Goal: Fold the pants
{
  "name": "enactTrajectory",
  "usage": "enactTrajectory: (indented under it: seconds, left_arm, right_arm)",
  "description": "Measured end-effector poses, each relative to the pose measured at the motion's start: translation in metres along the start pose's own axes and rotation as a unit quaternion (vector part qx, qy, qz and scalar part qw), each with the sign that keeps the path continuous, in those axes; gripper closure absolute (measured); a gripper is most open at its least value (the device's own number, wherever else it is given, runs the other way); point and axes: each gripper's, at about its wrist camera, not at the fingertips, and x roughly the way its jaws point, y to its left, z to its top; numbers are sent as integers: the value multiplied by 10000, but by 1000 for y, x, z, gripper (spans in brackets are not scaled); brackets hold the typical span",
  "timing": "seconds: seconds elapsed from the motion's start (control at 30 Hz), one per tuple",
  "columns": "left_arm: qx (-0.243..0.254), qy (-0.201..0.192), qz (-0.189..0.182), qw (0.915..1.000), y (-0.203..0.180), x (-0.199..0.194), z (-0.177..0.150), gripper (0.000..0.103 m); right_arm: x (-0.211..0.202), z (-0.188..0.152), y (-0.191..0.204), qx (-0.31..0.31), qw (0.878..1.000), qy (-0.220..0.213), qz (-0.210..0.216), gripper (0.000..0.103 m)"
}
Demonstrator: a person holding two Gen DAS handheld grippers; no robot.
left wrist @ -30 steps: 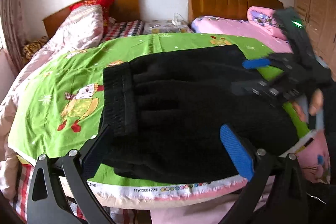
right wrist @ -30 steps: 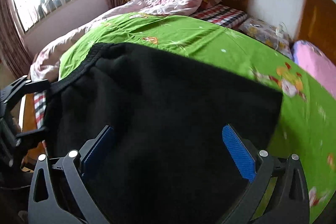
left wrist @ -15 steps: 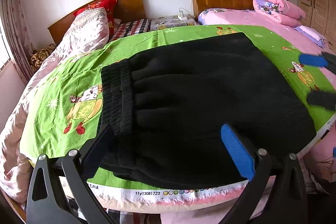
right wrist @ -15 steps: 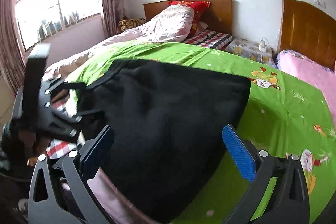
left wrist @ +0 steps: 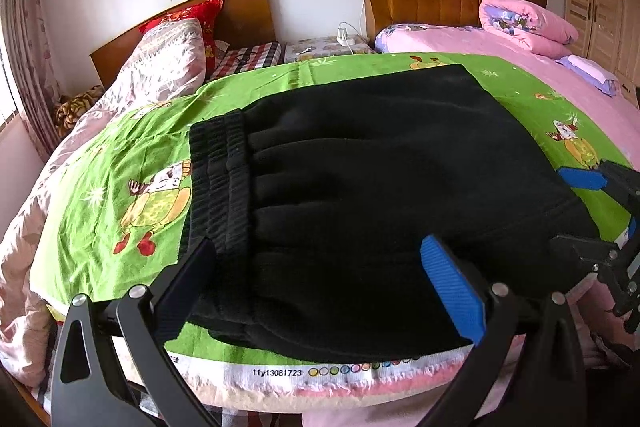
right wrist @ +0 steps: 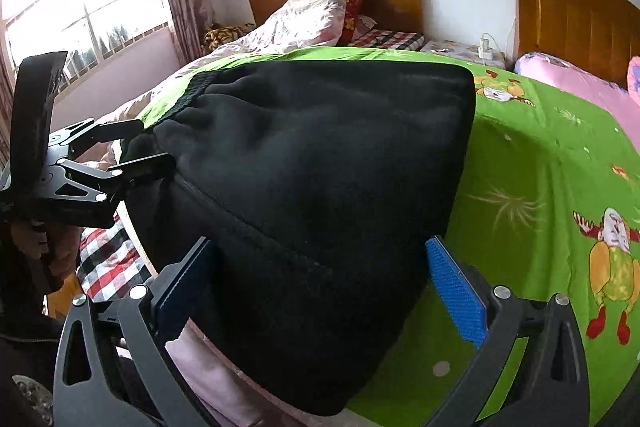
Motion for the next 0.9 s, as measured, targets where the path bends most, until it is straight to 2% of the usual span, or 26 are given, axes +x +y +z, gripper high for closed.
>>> enactTrajectory:
  seconds: [0.23, 0.33, 0.4, 0.47, 0.53, 0.6, 0.63, 0.7, 0.77, 0.9]
  left_arm:
    - [-24, 32, -37, 10000, 2, 3, 0, 1]
    - [-203, 198, -154, 9995, 8, -4, 9, 2]
    - [-182, 149, -308, 9992, 9, -14, 24, 2]
    - [-95, -98, -431, 9990, 6, -26, 52, 2]
    - [-36, -13, -908, 9959, -4, -19, 88, 1]
    - [151, 393, -1609, 9861, -25, 11, 119, 1]
    - [193, 612, -1695, 9834, -36, 31, 130, 1]
    - [267, 1009, -1637, 9810, -54, 66, 142, 2]
    - [365, 1391, -1812, 9729, -76, 102, 150, 2]
    - [434, 1745, -1359, 9743, -100, 156, 154, 2]
  right_arm:
    - [-3, -9, -2, 185, 9998, -50, 112, 4]
    - [-10, -5, -3, 319, 9992, 194, 125, 4]
    - [-23, 0, -3, 284, 9995, 22, 128, 4]
    - [-36, 6, -1, 217, 9989, -264, 322, 4]
    - [-37, 13, 5, 95, 9983, -375, 438, 4]
    - [-28, 13, 17, -60, 9984, -257, 498, 4]
    - [-24, 11, 22, -148, 9984, -202, 514, 4]
    - [-17, 5, 33, -357, 9981, -75, 489, 4]
    - [-13, -3, 40, -603, 9977, -41, 300, 4]
    - [-15, -8, 36, -618, 9977, -48, 291, 4]
